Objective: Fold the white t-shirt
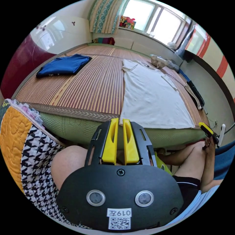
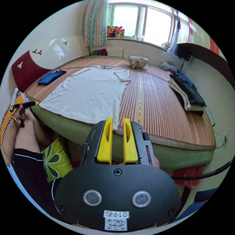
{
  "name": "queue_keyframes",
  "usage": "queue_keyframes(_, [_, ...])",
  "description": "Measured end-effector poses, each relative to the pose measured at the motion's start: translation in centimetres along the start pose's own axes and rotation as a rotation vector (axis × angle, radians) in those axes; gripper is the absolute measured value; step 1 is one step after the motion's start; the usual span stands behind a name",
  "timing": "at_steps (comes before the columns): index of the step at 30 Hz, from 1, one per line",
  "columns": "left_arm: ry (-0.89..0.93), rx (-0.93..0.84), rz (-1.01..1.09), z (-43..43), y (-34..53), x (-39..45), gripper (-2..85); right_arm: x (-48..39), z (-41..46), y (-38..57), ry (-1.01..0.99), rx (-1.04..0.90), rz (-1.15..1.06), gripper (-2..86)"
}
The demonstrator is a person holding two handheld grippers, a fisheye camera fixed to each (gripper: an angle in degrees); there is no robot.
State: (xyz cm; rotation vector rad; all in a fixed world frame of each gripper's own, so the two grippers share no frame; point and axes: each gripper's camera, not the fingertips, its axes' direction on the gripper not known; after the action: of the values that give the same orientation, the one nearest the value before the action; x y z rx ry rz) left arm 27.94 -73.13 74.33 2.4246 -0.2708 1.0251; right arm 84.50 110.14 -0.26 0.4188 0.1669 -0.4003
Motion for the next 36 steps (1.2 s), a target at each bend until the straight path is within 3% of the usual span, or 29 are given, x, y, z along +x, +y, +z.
queue_keyframes(6, [0.022,0.025,0.356,0.9,-0.7,9.7,1.2,-10.8,1.8,0.5,0.022,-0.011,-0.262,5.6])
queue_keyframes(14, [0.074,0.031,0.506,3.0,-0.7,16.0,1.4,-18.0,4.0,2.0,0.108,-0.039,-0.443,8.1])
queue_keyframes(23, [0.017,0.032,0.439,3.8,-1.1,15.6,1.6,-25.4,7.4,4.5,0.313,-0.081,-0.636,7.7])
queue_keyframes(36, [0.036,0.030,0.394,4.9,-2.6,15.4,1.1,-31.3,9.9,4.6,0.376,-0.078,-0.681,6.8])
